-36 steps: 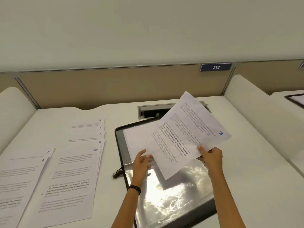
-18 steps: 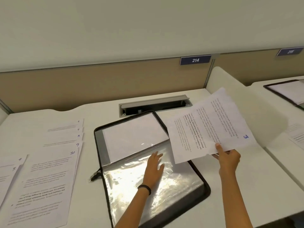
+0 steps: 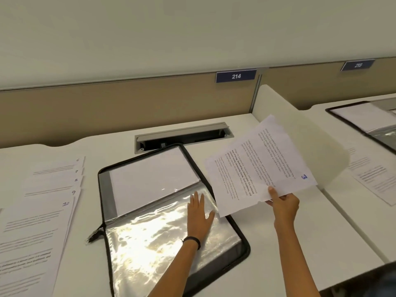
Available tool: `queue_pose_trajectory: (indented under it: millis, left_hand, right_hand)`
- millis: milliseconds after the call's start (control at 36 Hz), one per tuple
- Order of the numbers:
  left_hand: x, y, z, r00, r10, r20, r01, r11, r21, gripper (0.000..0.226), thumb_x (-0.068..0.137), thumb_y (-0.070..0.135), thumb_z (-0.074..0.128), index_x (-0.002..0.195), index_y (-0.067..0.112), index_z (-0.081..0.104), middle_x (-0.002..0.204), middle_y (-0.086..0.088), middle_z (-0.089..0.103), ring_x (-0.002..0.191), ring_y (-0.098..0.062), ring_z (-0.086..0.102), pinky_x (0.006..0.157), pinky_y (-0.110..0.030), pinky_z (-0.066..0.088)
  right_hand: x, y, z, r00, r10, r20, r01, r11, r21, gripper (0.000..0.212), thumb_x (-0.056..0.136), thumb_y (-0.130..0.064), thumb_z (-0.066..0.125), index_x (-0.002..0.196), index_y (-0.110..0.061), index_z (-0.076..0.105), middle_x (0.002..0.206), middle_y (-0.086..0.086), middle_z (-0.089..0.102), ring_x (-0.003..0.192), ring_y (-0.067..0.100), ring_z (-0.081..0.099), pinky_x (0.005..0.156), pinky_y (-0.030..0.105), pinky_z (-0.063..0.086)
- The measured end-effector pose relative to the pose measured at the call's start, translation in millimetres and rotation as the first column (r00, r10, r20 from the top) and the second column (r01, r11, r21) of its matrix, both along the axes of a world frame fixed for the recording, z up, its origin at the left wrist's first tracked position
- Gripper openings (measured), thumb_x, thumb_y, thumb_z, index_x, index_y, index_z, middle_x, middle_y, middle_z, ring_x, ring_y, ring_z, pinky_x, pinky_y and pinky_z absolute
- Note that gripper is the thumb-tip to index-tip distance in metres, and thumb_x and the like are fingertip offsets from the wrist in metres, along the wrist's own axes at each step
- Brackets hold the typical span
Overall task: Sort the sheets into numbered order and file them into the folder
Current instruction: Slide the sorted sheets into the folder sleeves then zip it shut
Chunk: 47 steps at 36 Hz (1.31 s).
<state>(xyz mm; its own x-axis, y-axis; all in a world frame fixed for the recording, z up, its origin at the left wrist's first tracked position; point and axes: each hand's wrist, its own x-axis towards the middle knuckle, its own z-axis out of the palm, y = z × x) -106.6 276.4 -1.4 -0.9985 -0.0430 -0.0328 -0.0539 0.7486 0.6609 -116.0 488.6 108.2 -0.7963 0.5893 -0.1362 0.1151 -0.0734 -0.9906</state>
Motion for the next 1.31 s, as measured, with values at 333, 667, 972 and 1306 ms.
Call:
queue_pose_trajectory:
  millis: [333, 667, 972, 1306]
  left_hand:
    - [-5.7, 8.7, -15.6, 0.999, 0.019, 0.043, -0.010, 0.976, -0.216, 0.082, 0.093, 0.067, 0.013, 0.141, 0.007, 0.042, 0.150, -0.013, 0.032, 0.141, -0.028, 0.021, 0.115, -0.026, -0.009]
    - [-1.4, 11.4, -34.7, 0.986, 0.087, -0.144, -0.108, 0.983, -0.146, 0.071, 0.093, 0.059, -0.006, 0.147, 0.022, 0.022, 0.156, -0.001, 0.011, 0.145, -0.006, -0.011, 0.113, -0.018, -0.016]
    - [1.6, 12.3, -19.9, 0.990, 0.128, -0.066, -0.126, 0.992, 0.032, 0.083, 0.078, 0.074, -0.016, 0.145, 0.035, 0.013, 0.156, 0.013, 0.001, 0.143, -0.002, -0.008, 0.110, -0.011, -0.015]
    - [1.3, 12.3, -1.8, 0.991, 0.130, -0.028, -0.125, 0.982, 0.144, 0.091, 0.079, 0.078, -0.006, 0.149, 0.025, 0.020, 0.152, 0.015, 0.001, 0.140, 0.001, -0.008, 0.108, -0.010, -0.014]
  right_hand:
    - [-9.0, 18.1, -16.7, 1.000, -0.018, -0.002, 0.018, 1.000, -0.025, 0.037, 0.087, -0.009, 0.065, 0.121, 0.004, 0.058, 0.117, 0.018, 0.063, 0.095, 0.029, 0.063, 0.081, 0.044, 0.054]
    - [-18.4, 18.5, -23.2, 0.997, -0.032, -0.065, 0.022, 0.989, -0.148, 0.040, 0.088, -0.004, 0.062, 0.128, 0.000, 0.053, 0.111, 0.005, 0.059, 0.097, 0.023, 0.060, 0.069, 0.029, 0.056]
    - [-29.4, 8.1, -38.6, 0.998, -0.044, -0.054, 0.027, 0.958, -0.285, 0.044, 0.089, -0.002, 0.060, 0.132, -0.005, 0.050, 0.120, 0.009, 0.058, 0.104, 0.026, 0.059, 0.063, 0.024, 0.057]
    - [-38.8, -5.1, -45.9, 0.999, -0.039, -0.034, 0.023, 0.928, -0.372, 0.042, 0.089, 0.001, 0.059, 0.131, -0.001, 0.050, 0.123, 0.015, 0.058, 0.101, 0.026, 0.058, 0.057, 0.021, 0.057]
